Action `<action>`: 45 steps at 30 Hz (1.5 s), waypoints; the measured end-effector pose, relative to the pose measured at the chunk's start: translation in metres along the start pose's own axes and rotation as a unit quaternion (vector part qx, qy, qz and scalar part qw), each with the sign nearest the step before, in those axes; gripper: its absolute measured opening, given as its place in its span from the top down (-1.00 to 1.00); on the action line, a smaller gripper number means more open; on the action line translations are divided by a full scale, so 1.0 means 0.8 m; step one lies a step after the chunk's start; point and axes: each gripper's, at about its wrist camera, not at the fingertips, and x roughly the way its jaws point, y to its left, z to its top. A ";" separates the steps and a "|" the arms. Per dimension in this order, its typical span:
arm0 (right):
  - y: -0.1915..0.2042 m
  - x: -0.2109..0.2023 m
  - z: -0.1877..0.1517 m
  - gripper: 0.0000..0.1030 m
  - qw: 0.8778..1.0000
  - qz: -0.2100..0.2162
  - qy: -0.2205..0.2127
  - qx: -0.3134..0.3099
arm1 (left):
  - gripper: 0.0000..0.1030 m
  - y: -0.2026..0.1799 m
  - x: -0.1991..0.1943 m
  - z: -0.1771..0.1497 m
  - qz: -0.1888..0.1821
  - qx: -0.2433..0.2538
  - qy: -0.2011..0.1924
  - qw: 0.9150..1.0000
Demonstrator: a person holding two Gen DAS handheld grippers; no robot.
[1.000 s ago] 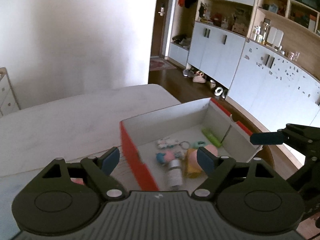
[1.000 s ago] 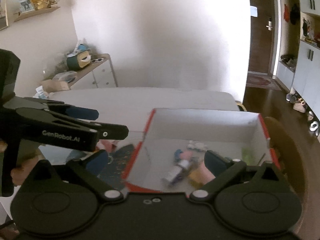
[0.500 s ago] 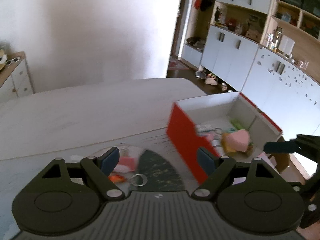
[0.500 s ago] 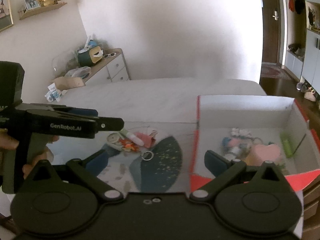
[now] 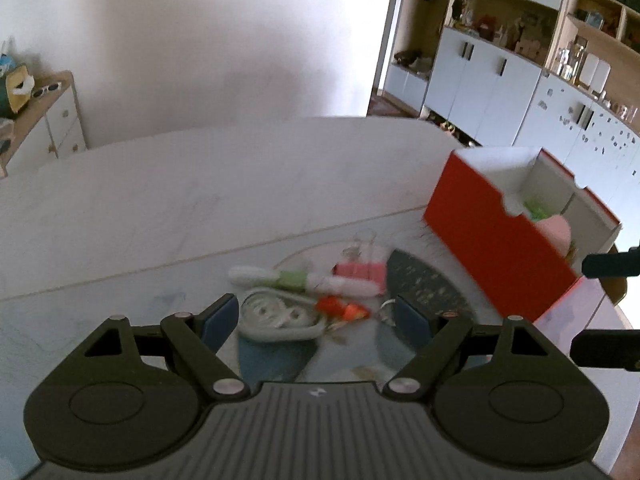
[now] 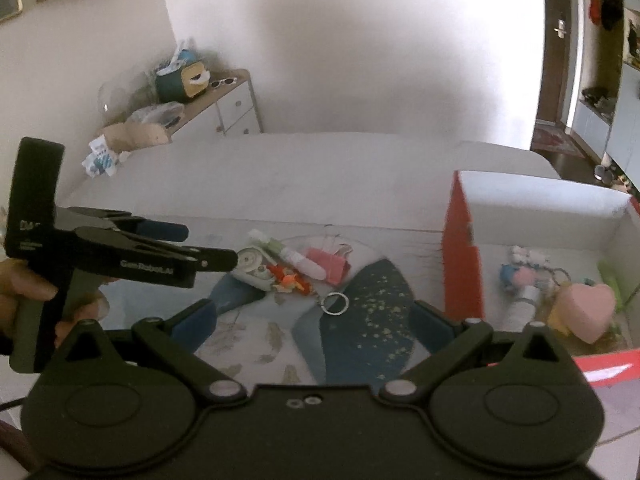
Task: Organize rigid objects
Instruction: 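Withdraw both grippers from the box back toward the mat, then lower the left gripper toward the correction tape while the right approaches the orange keychain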
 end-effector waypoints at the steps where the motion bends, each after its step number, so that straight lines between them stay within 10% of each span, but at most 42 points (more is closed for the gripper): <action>1: 0.005 0.005 0.000 -0.99 1.000 0.000 0.003 -0.005 | -0.65 0.004 0.004 -0.003 0.002 0.003 0.002 1.000; 25: 0.012 0.139 0.027 -0.43 0.996 0.004 0.089 0.011 | -0.65 0.028 0.103 -0.041 0.000 0.082 0.030 0.996; 45: 0.010 0.204 0.036 -0.06 0.988 0.024 0.133 0.074 | -0.80 0.052 0.127 -0.038 -0.085 0.168 -0.001 0.982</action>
